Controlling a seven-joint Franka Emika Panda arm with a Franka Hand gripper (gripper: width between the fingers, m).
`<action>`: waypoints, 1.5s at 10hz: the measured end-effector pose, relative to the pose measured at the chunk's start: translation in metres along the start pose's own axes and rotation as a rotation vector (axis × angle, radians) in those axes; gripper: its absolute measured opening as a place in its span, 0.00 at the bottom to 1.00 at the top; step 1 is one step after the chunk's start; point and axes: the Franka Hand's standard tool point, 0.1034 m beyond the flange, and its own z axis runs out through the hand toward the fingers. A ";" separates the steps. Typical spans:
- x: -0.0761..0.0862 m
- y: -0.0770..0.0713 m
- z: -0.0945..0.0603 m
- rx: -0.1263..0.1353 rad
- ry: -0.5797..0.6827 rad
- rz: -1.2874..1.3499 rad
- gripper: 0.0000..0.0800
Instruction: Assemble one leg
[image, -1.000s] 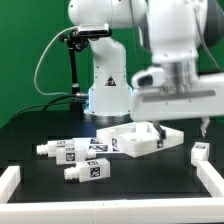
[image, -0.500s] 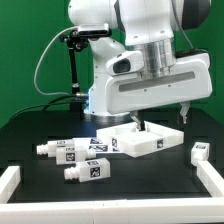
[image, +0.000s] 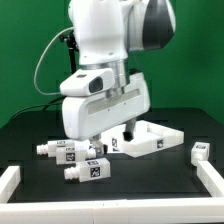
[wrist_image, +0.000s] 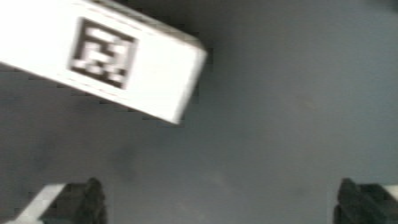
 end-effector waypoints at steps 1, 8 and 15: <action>-0.002 0.006 -0.001 -0.006 0.001 -0.064 0.81; -0.058 0.019 0.029 -0.012 -0.045 -0.442 0.81; -0.062 0.020 0.035 -0.003 -0.048 -0.429 0.36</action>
Offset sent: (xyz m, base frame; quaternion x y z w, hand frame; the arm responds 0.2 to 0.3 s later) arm 0.0000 0.0000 0.0000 0.0000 0.0000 -0.1296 0.9916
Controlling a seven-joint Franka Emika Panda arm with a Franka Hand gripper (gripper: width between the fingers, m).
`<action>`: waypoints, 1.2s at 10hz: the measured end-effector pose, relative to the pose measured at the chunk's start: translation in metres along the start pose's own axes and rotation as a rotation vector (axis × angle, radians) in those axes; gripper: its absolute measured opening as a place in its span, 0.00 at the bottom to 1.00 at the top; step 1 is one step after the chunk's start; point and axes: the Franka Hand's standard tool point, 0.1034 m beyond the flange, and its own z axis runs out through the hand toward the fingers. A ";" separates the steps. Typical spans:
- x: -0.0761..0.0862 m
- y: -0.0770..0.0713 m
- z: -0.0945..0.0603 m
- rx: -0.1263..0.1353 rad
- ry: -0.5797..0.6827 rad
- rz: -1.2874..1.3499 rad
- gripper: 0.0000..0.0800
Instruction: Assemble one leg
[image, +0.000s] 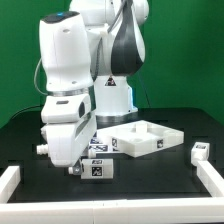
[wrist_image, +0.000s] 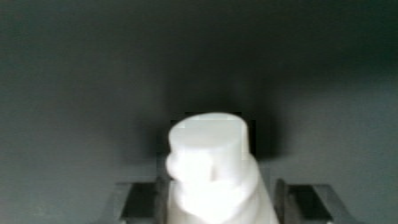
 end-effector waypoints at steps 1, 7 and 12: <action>-0.013 0.002 -0.001 -0.005 -0.006 -0.011 0.36; -0.082 0.011 -0.006 -0.034 -0.024 0.040 0.36; -0.050 -0.002 -0.055 -0.082 -0.040 0.108 0.78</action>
Offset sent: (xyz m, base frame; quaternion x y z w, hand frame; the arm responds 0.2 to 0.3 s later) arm 0.0052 -0.0529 -0.0013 -0.0239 0.0132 -0.0171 0.9995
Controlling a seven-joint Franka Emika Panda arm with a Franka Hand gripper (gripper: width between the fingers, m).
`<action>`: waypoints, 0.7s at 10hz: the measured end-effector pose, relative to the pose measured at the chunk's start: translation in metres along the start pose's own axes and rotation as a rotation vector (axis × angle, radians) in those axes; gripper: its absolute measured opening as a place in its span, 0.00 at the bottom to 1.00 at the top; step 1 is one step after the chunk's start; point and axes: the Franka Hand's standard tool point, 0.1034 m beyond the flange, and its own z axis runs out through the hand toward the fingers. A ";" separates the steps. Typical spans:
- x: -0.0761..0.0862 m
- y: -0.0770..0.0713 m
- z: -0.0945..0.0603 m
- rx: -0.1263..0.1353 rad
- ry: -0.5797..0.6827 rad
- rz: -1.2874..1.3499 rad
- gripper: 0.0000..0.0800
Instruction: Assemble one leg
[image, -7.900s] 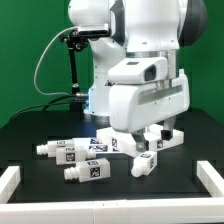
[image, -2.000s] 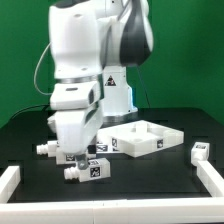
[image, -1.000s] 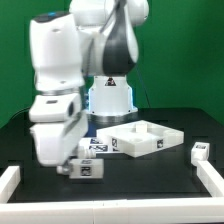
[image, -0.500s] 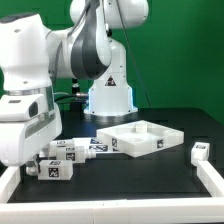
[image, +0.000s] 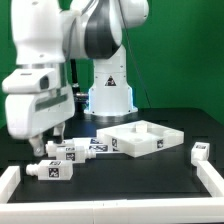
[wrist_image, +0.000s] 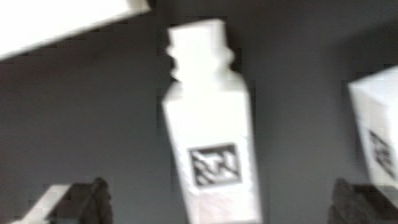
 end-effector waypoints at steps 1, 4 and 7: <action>0.009 -0.010 -0.013 -0.001 -0.006 -0.028 0.78; 0.057 -0.059 -0.020 0.005 -0.010 -0.149 0.81; 0.052 -0.057 -0.019 0.005 -0.010 -0.176 0.81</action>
Offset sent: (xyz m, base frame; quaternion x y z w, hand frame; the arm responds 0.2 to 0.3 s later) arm -0.0261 0.0701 -0.0001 0.0072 -0.0075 -0.1092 0.9940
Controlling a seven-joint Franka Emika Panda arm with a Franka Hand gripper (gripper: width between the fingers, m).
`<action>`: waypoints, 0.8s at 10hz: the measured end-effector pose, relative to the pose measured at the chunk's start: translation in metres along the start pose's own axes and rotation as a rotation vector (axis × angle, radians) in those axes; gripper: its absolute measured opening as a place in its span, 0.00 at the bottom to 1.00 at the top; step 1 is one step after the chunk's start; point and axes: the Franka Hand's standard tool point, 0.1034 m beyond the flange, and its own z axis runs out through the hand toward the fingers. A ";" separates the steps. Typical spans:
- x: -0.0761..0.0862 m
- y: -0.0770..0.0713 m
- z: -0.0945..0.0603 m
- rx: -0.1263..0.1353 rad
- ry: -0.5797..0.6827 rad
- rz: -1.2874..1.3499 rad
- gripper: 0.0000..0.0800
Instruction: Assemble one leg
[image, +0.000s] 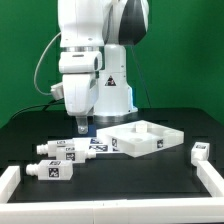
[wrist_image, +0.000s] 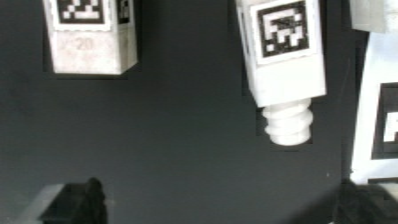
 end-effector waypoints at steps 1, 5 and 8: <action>0.000 -0.002 0.002 0.001 0.000 0.043 0.81; 0.031 -0.053 0.009 0.038 -0.007 0.623 0.81; 0.032 -0.054 0.010 0.045 -0.009 0.805 0.81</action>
Offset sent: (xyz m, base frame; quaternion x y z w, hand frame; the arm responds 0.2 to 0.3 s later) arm -0.0541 0.0449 0.0002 -0.0057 -0.0121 0.3646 0.9311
